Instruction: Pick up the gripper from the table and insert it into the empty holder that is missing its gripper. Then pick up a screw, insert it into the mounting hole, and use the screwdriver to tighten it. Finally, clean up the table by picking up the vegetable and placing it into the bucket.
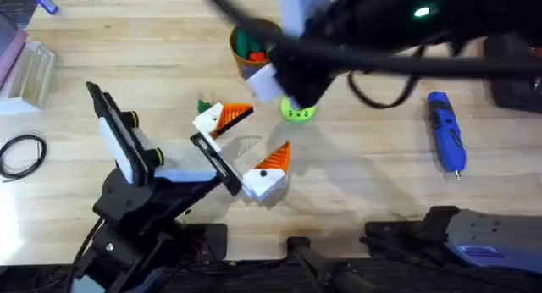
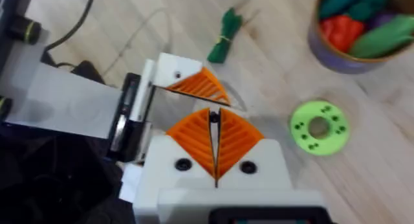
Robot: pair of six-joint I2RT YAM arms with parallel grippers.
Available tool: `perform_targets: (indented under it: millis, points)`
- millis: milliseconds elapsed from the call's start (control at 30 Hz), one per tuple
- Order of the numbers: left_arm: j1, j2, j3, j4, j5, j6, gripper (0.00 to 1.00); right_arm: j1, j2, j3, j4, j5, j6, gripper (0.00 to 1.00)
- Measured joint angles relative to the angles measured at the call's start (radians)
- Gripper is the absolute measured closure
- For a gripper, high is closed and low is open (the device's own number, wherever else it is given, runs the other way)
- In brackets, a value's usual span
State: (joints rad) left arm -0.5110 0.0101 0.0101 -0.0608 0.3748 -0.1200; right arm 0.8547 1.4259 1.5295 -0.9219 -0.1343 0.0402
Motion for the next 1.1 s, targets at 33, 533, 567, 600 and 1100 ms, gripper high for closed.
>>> perform_targets:
  millis: [33, 533, 567, 600, 1100]
  points:
    - [0.000, 0.000, 0.000, 0.000, 0.000, 0.000, 0.004, 0.011, 0.014, 0.000, 0.009, -0.015, 0.000, 0.995]
    - [0.000, 0.000, 0.000, 0.000, 0.000, 0.000, 0.003, 0.098, 0.137, 0.000, 0.126, -0.067, 0.000, 0.995]
    - [0.000, 0.000, 0.000, 0.000, 0.000, 0.000, 0.003, 0.098, 0.138, 0.000, 0.130, -0.067, 0.000, 0.995]
    - [0.000, 0.000, 0.000, 0.000, 0.000, 0.000, 0.005, 0.098, 0.139, 0.000, 0.135, -0.067, 0.000, 0.995]
    - [0.000, 0.002, 0.000, -0.002, 0.000, -0.005, 0.004, 0.098, 0.195, 0.002, 0.157, -0.069, 0.000, 0.995]
